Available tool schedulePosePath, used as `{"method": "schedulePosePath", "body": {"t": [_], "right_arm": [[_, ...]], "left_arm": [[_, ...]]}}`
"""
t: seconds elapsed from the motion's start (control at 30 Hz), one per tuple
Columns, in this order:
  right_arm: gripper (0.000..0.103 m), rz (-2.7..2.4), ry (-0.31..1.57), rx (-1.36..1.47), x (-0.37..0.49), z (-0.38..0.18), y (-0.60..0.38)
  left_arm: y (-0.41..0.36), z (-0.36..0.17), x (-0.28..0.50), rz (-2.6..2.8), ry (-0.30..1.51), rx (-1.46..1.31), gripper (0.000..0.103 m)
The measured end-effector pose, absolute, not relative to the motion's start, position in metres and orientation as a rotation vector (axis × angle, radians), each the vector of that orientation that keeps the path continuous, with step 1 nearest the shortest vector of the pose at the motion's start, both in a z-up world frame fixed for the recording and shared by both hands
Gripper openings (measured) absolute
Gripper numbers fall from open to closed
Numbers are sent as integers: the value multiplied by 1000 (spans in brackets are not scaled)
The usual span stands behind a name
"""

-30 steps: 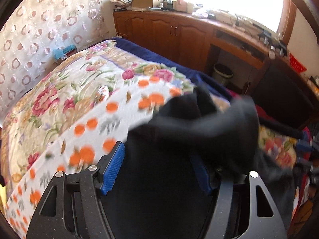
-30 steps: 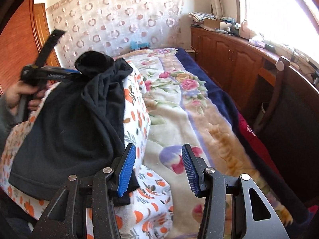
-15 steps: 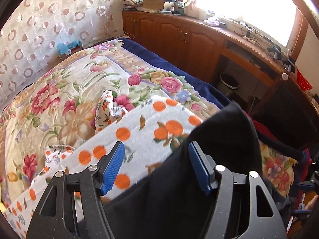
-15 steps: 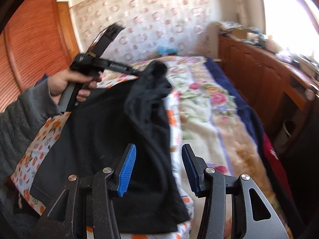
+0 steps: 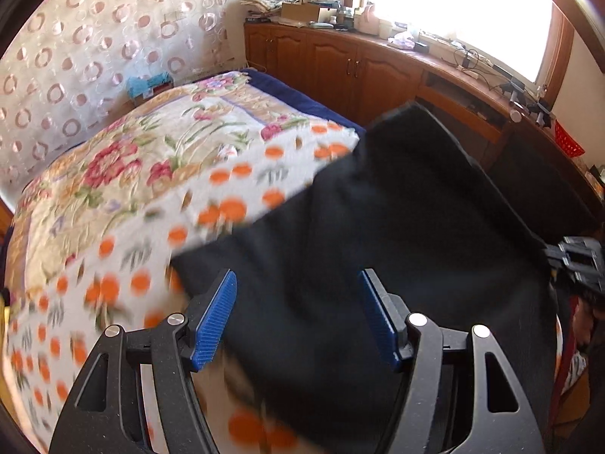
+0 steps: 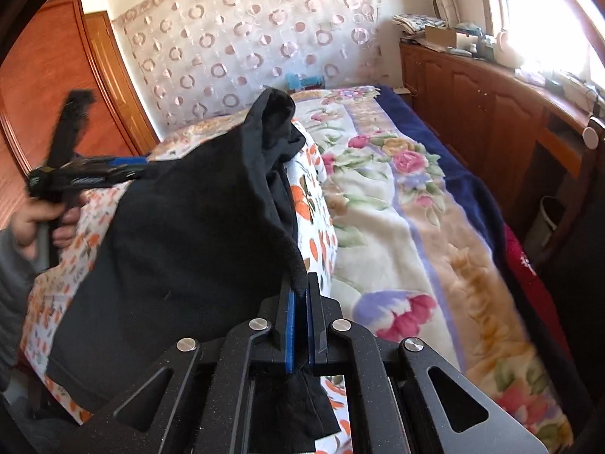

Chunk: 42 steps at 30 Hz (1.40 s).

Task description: Fold small clothes

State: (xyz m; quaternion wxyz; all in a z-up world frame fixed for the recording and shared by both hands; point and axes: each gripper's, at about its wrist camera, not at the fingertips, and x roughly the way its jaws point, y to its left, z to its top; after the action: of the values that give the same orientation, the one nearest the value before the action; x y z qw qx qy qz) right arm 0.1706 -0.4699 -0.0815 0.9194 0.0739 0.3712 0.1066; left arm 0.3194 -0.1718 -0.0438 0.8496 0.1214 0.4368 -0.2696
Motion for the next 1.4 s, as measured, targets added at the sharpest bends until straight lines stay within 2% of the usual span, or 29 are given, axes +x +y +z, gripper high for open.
{"method": "schedulePosePath", "body": {"t": [0.1,0.13,0.17,0.47,0.9,1.0,1.07,1.1,1.13,1.4], "right_arm": [[28,211,797,134,175,-80,-464],[41,225,805,130,177,-81,-461],[46,237,802,133,176,-82,-460],[47,193,728,119,132,-64,-460],[49,207,664,84,64,-58,-451],[50,217,664,78,59,-56,-451],[51,238,662,74,56,-55,-448],[51,252,664,68,54,-55,-446],[53,271,666,57,53,-55,-443],[67,398,649,-126,43,-49,-407]], "left_arm": [[-158,-43,289,-558,912,244,67],[-154,-43,276,-559,910,238,67],[-151,-43,266,-559,909,234,67],[-144,-48,171,-568,923,180,67],[-160,-75,113,-618,1024,50,66],[-167,-75,111,-632,1023,59,50],[-169,-74,110,-644,1025,58,33],[-170,-72,109,-638,1010,74,17],[-171,-69,109,-641,995,84,11],[-181,-12,122,-681,873,103,8]]}}
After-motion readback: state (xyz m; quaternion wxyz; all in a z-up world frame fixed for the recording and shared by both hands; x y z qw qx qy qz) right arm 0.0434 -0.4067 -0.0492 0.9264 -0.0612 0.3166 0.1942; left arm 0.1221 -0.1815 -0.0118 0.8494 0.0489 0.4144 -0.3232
